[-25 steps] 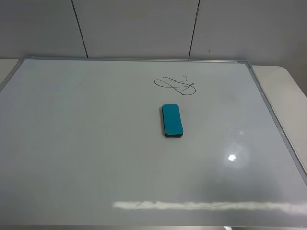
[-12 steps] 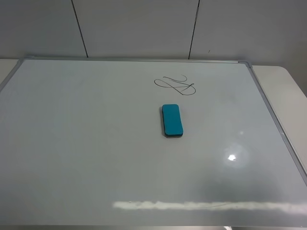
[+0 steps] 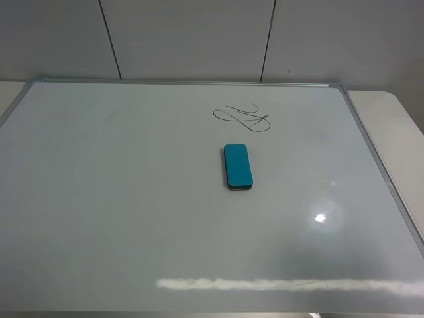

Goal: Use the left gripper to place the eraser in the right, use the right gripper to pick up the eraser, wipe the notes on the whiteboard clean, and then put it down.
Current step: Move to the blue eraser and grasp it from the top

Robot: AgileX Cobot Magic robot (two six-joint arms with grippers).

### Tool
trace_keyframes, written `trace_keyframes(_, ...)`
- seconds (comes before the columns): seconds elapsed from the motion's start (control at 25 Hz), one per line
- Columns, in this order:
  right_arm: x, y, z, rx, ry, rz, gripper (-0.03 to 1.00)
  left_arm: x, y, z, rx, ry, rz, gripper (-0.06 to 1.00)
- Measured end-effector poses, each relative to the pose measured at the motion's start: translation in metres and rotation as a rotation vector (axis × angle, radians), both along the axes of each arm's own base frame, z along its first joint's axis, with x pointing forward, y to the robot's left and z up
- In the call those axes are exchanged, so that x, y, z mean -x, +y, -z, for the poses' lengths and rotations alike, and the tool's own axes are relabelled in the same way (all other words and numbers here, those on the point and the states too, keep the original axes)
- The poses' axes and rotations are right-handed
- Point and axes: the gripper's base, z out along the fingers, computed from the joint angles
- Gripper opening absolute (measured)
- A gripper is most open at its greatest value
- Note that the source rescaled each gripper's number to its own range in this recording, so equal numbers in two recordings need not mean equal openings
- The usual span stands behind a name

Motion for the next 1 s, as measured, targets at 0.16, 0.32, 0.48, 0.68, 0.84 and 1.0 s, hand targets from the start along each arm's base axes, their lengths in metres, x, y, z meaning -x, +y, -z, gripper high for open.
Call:
trace_keyframes(0.16, 0.0000, 0.0000, 0.0000, 0.000, 0.000, 0.000, 0.97, -0.0003, -0.0031, 0.0004, -0.007, 0.006, 0.042, 1.00)
trace_keyframes(0.32, 0.0000, 0.0000, 0.0000, 0.000, 0.000, 0.000, 0.97, -0.0007, -0.0059, 0.0002, -0.023, 0.003, 0.085, 1.00)
trace_keyframes(0.48, 0.0000, 0.0000, 0.0000, 0.000, 0.000, 0.000, 0.97, -0.0012, -0.0076, -0.0001, -0.029, -0.001, 0.108, 1.00)
trace_keyframes(0.68, 0.0000, 0.0000, 0.0000, 0.000, 0.000, 0.000, 0.97, -0.0013, -0.0077, 0.0002, -0.029, -0.001, 0.110, 1.00)
trace_keyframes(0.84, 0.0000, 0.0000, 0.0000, 0.000, 0.000, 0.000, 0.97, -0.0013, -0.0078, 0.0002, -0.028, -0.001, 0.111, 1.00)
trace_keyframes(1.0, 0.0000, 0.0000, 0.0000, 0.000, 0.000, 0.000, 0.97, -0.0013, -0.0079, 0.0002, -0.027, -0.001, 0.112, 1.00)
